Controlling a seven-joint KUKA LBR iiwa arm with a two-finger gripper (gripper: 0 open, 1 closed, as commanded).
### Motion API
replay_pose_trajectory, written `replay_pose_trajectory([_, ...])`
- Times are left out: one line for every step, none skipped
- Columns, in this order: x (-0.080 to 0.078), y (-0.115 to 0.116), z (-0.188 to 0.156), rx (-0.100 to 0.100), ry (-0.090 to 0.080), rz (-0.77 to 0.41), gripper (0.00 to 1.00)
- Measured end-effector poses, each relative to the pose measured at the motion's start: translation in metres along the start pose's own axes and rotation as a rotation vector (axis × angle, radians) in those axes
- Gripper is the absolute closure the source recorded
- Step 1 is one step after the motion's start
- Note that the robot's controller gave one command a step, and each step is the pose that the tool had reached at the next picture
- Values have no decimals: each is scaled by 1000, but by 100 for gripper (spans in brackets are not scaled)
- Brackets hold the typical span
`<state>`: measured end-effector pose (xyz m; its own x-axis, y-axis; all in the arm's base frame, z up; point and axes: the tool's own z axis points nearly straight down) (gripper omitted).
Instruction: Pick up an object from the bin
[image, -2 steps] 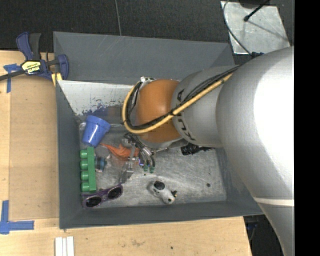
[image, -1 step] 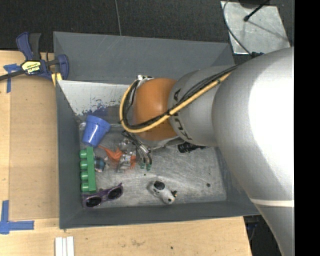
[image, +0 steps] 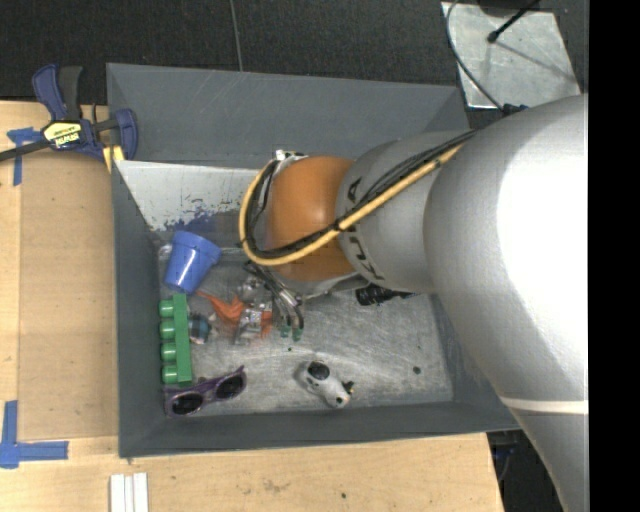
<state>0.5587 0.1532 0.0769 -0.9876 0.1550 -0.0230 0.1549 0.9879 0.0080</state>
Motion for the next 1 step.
replay_pose_trajectory([1, -1, -4, 3, 7, 0, 100])
